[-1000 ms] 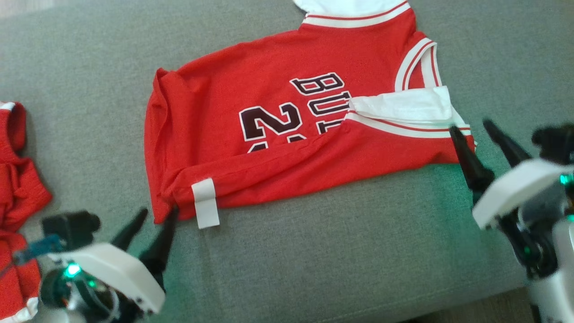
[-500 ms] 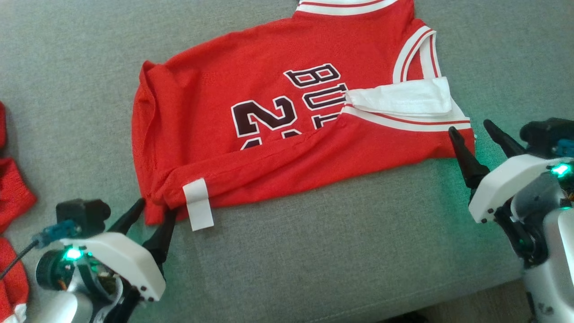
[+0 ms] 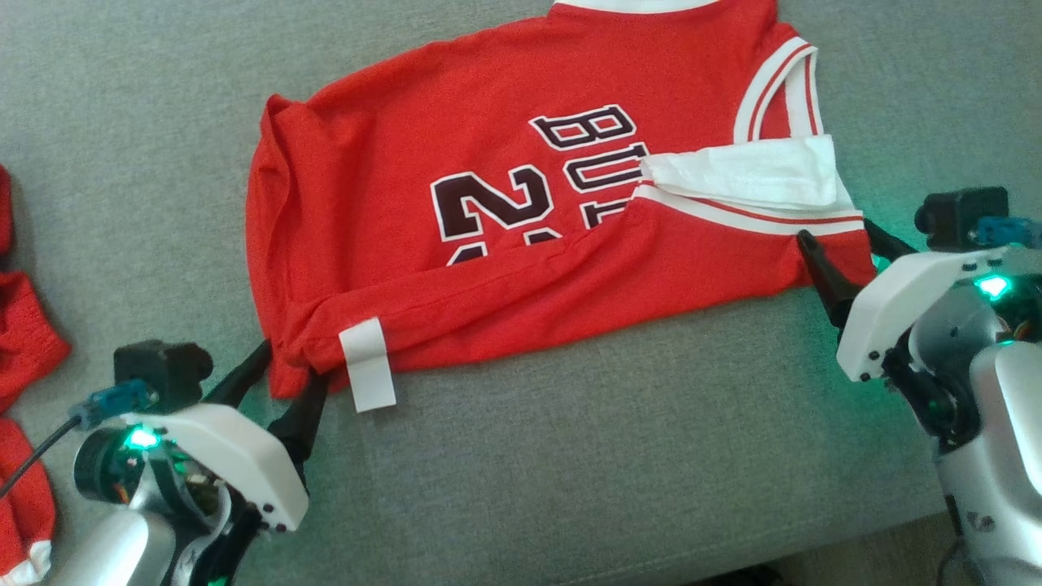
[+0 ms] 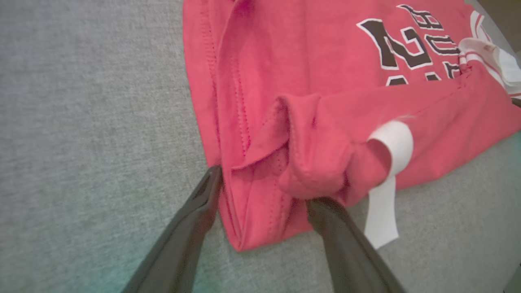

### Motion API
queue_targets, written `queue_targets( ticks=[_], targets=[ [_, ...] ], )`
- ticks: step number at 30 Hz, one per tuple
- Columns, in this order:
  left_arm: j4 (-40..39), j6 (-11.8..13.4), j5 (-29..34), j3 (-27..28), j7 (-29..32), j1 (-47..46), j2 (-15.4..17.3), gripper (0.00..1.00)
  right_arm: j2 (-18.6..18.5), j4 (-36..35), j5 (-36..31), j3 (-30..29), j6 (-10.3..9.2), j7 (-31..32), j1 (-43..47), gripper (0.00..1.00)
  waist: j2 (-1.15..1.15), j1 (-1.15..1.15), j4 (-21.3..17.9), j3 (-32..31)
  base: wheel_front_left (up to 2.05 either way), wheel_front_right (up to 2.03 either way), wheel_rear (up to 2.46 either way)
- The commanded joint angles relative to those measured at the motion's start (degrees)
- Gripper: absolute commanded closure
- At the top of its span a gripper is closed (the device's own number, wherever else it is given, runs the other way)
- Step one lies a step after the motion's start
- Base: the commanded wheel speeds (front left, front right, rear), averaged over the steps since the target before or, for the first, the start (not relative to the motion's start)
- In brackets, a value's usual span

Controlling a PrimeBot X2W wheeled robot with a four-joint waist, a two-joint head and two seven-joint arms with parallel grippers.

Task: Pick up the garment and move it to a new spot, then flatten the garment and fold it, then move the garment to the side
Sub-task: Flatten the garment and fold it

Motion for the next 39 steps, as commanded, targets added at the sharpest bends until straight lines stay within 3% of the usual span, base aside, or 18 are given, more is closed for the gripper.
queue_targets(
  ticks=[1,3,4,6,7,8,15,24,30,34,35,36,37,38,39],
  targets=[
    [0.98,-0.48,-0.55,-0.25,2.09,-0.22,0.67,0.00,-0.98,-0.65,1.30,3.03,0.44,1.71,0.32,0.00,0.00,0.00,0.27,0.08,0.00,0.00,0.00],
    [1.05,-0.96,-0.75,-0.91,2.38,-0.33,0.42,0.39,-1.79,-0.80,3.11,4.03,0.44,2.85,0.49,0.02,0.00,0.00,0.52,0.12,0.00,0.00,0.00],
    [1.17,-1.22,-0.83,-1.22,2.54,-0.43,0.32,0.53,-2.34,-0.96,3.73,4.62,0.44,3.34,0.56,0.28,0.00,0.00,0.61,0.08,0.00,0.00,0.00],
    [1.54,-1.59,-0.79,-1.74,2.62,-0.63,0.15,0.67,-3.20,-1.20,4.91,5.40,0.44,4.02,0.68,0.71,0.00,0.00,0.68,-0.11,0.00,0.00,0.00],
    [1.74,-1.88,-0.73,-2.09,2.69,-0.76,0.11,0.89,-3.59,-1.35,5.43,5.79,0.44,4.25,0.68,1.00,0.00,0.00,0.67,-0.26,0.00,0.00,0.00],
    [2.00,-2.14,-0.73,-2.41,2.74,-0.86,0.00,1.00,-3.88,-1.52,6.08,6.13,0.44,4.42,0.68,1.00,0.00,0.00,0.66,-0.55,0.00,0.00,0.00],
    [1.87,-3.15,-3.73,-1.11,2.26,-0.14,-0.24,1.00,-7.00,-3.20,11.47,5.96,0.44,6.39,1.19,1.00,0.00,0.00,0.44,-3.86,0.00,0.00,0.00],
    [-9.12,-3.26,-12.25,4.29,6.53,7.64,5.18,1.00,-16.93,-12.32,22.65,0.27,0.44,16.01,9.01,1.00,0.00,0.00,0.96,-7.42,0.00,0.00,0.00],
    [-14.16,-2.61,-14.99,3.86,7.65,15.92,6.46,1.00,-20.99,-18.78,26.44,-1.90,0.44,21.26,17.69,1.00,0.00,0.00,0.94,-7.68,0.00,0.00,0.00],
    [-13.55,-2.54,-14.74,2.48,6.21,19.62,5.49,1.00,-21.16,-20.33,25.05,-2.34,0.44,21.49,21.23,1.00,0.00,0.00,0.82,-7.56,0.00,0.00,0.00],
    [-12.91,-2.53,-14.33,2.12,5.68,19.86,5.07,1.00,-20.96,-20.20,24.28,-1.89,0.44,21.35,21.49,0.95,0.00,0.00,0.82,-7.56,0.00,0.00,0.00],
    [-12.23,-2.43,-14.13,1.86,5.10,19.94,4.42,1.00,-20.64,-19.98,23.62,-1.45,0.44,21.12,21.57,0.68,0.00,0.00,0.85,-7.58,0.00,0.00,0.00],
    [-11.62,-2.52,-13.81,1.51,4.70,19.90,4.02,1.00,-20.37,-19.84,22.95,-0.95,0.44,20.77,21.48,0.22,0.00,0.00,0.88,-7.62,0.00,0.00,0.00],
    [-11.05,-2.35,-13.38,1.49,4.04,19.79,3.59,1.00,-20.19,-19.66,22.23,-0.56,0.44,20.35,21.31,0.00,0.00,0.00,0.93,-7.63,0.00,0.00,0.00],
    [-10.52,-2.04,-13.15,1.67,3.26,19.65,2.99,0.93,-20.02,-19.45,21.59,-0.31,0.44,19.92,21.13,0.00,0.00,0.00,1.00,-7.67,0.00,0.00,0.00]
  ],
)
